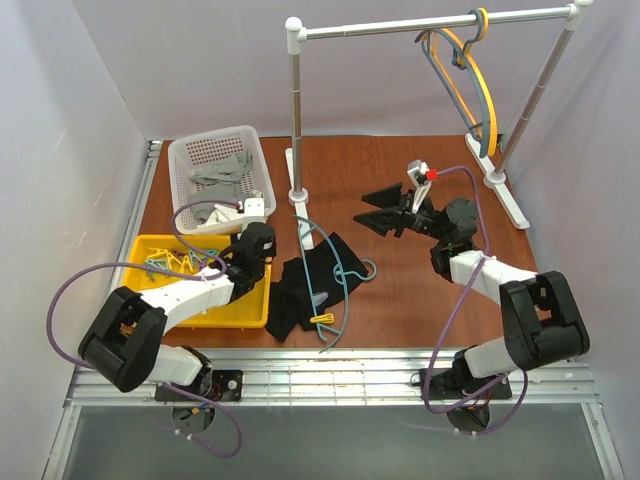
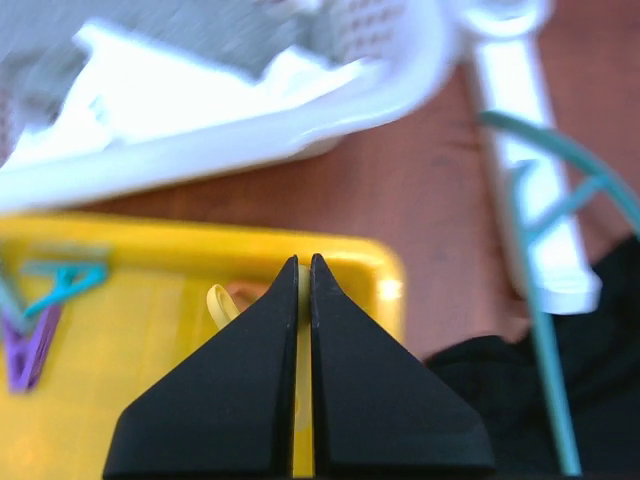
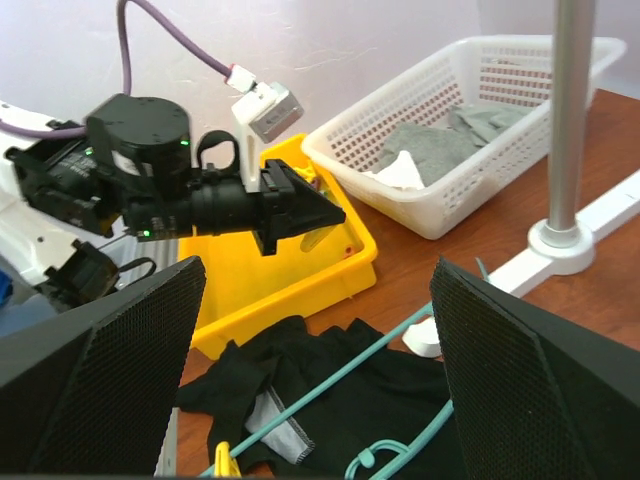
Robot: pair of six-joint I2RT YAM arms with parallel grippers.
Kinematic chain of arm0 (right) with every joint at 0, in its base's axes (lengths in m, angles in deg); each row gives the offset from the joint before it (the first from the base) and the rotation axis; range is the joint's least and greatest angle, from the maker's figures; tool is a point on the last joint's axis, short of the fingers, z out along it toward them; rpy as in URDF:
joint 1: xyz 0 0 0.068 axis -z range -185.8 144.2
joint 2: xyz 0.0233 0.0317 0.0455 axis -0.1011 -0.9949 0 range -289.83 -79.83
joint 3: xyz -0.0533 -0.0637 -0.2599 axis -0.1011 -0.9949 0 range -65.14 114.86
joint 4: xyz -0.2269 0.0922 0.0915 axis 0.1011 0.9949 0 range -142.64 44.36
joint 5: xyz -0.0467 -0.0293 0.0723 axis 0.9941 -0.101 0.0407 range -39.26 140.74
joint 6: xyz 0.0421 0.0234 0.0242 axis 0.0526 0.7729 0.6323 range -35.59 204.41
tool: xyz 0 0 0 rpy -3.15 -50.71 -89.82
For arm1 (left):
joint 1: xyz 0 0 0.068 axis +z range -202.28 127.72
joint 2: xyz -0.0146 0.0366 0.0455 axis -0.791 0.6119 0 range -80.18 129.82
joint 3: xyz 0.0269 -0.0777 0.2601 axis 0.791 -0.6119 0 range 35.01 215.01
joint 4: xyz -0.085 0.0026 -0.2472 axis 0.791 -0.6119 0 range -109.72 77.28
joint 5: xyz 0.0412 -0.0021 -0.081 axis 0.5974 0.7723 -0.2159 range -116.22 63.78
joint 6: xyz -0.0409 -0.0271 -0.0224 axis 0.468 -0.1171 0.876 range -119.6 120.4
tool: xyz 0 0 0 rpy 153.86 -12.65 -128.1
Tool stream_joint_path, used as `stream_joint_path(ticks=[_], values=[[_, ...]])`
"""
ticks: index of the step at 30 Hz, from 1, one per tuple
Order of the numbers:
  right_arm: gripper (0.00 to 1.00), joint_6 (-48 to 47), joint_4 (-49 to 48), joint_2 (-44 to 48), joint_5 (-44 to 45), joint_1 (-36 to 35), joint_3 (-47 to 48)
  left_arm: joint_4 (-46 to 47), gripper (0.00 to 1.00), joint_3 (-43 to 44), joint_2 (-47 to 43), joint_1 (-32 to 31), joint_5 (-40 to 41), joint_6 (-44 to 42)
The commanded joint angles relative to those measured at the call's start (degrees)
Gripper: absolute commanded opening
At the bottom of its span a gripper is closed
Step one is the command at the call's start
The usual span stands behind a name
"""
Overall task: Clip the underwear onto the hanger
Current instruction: Pick up the clamp from the bin, then place the clamp at the center of the board.
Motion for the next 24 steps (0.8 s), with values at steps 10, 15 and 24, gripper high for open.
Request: stream_joint_path(ticks=[10,15,24], values=[[0.83,-12.7,26.3,14.3,19.1,0.2,-5.0,19.9,0.00,13.1,15.9,-12.2,-38.9,-27.9],[0.83,-14.4,35.2,22.9,26.8,0.2,-7.3,17.5,0.00,19.5,22.5,-17.3,-48.6,-29.7],[0.83,-12.7,46.7,32.0,37.9,0.2,-12.8,14.1,0.00,22.2,27.6,-22.4,-61.6,-34.1]])
